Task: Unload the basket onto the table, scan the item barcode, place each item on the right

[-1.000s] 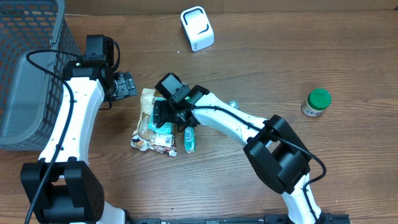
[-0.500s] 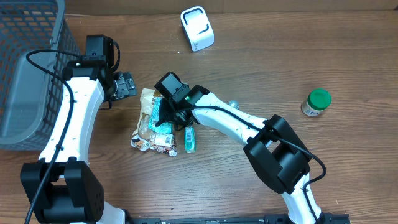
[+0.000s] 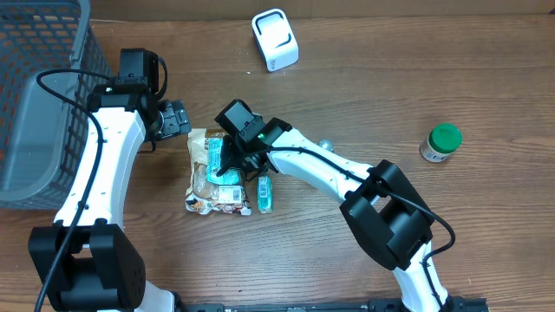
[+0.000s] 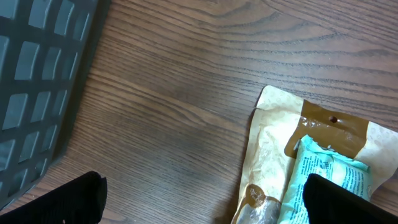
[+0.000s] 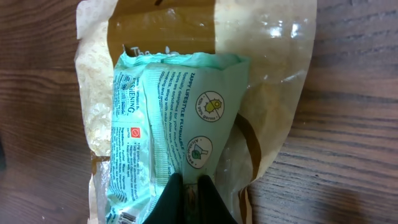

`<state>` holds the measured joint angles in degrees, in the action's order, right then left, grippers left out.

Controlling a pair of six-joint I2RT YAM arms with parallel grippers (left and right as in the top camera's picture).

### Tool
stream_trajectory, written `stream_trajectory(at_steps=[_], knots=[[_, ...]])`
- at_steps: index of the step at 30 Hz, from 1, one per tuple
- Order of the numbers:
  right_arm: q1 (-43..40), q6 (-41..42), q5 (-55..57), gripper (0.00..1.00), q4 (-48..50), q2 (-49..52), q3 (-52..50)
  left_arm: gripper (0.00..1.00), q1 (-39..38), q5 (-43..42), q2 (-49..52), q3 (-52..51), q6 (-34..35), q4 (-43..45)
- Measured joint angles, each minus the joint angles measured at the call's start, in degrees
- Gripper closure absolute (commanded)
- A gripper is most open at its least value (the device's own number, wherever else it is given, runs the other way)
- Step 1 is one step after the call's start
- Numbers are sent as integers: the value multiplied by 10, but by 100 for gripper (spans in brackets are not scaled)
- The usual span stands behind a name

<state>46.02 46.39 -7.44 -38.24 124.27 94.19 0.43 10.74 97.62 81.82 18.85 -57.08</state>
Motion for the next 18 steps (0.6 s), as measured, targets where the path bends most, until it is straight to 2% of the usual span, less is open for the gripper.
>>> stream_trajectory(at_steps=[9,18], knots=[[-31,-84,15,96,-22,-22,13,0,0,0,0,0,0,0],[-91,-117,60,96,-88,-46,17,1,0,0,0,0,0,0]])
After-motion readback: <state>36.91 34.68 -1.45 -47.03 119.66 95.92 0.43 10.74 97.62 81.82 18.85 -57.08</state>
